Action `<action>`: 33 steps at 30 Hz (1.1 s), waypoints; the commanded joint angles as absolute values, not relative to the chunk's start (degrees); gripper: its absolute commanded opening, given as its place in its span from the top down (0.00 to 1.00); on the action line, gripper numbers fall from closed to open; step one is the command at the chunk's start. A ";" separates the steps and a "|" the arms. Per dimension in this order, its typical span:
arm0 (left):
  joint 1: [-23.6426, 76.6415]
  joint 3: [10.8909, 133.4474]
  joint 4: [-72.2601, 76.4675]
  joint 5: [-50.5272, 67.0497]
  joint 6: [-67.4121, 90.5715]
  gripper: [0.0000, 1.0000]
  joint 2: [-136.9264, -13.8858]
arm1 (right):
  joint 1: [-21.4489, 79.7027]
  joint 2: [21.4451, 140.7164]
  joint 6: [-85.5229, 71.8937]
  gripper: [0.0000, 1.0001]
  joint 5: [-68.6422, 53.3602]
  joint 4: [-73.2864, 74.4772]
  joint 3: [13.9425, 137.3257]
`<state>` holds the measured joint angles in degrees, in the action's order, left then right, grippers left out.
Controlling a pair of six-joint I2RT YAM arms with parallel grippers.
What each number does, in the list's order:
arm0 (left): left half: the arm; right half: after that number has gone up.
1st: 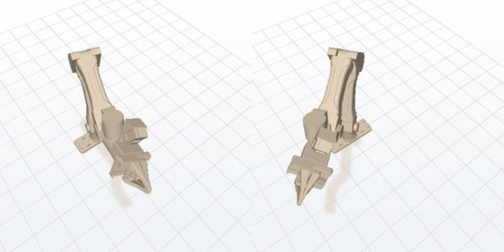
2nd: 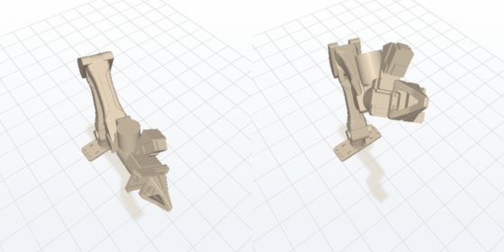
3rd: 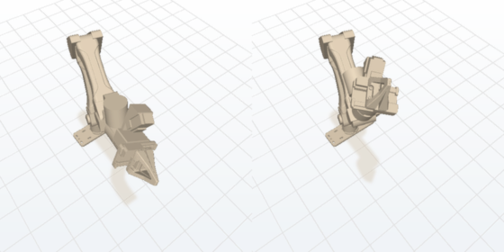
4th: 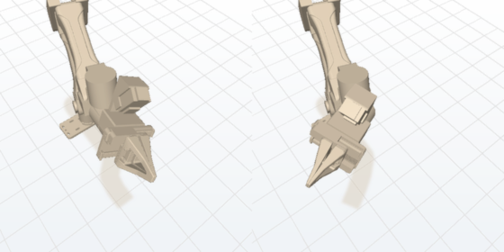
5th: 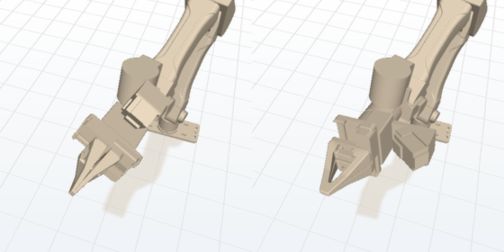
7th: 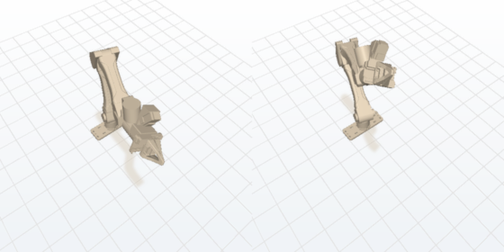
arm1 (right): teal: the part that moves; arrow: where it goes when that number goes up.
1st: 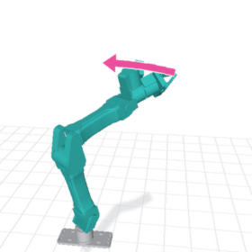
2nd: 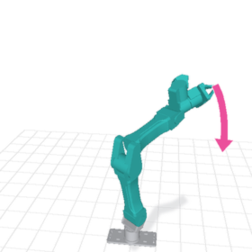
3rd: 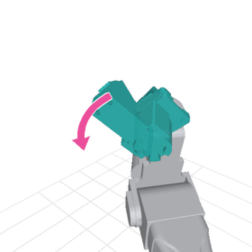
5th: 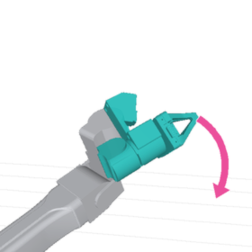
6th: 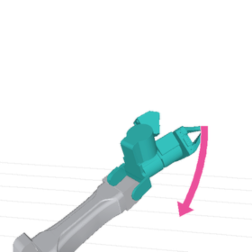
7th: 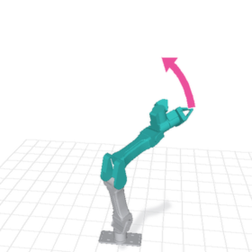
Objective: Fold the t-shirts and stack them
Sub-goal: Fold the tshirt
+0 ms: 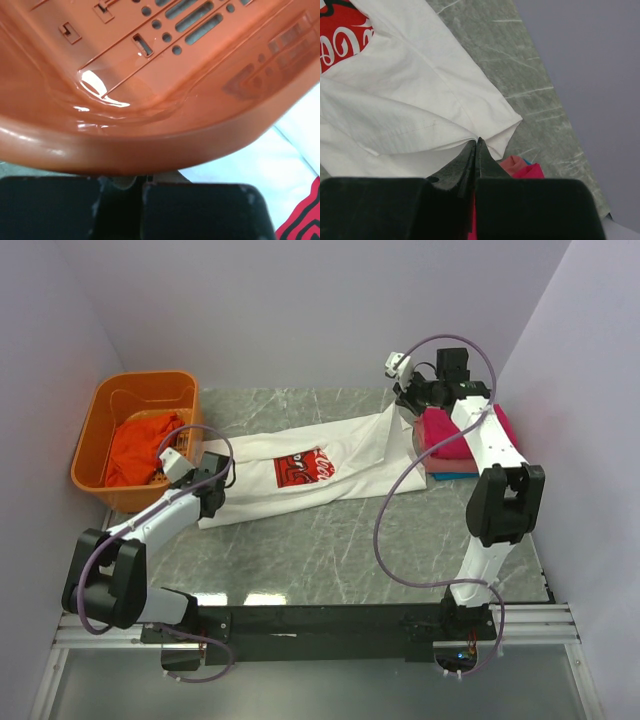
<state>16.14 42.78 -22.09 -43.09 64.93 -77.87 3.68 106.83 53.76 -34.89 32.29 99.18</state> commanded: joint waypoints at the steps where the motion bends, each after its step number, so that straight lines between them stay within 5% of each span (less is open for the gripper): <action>1: 15.73 45.52 -20.57 -45.70 63.37 1.00 -78.48 | 4.74 107.93 52.91 1.00 -33.66 31.82 103.44; 33: 15.38 47.72 -18.98 -45.79 61.44 0.99 -84.11 | 9.14 116.54 50.19 1.00 -26.02 31.64 112.50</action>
<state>15.94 45.43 -20.38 -44.03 62.43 -83.94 9.04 115.94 51.40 -27.27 33.04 109.51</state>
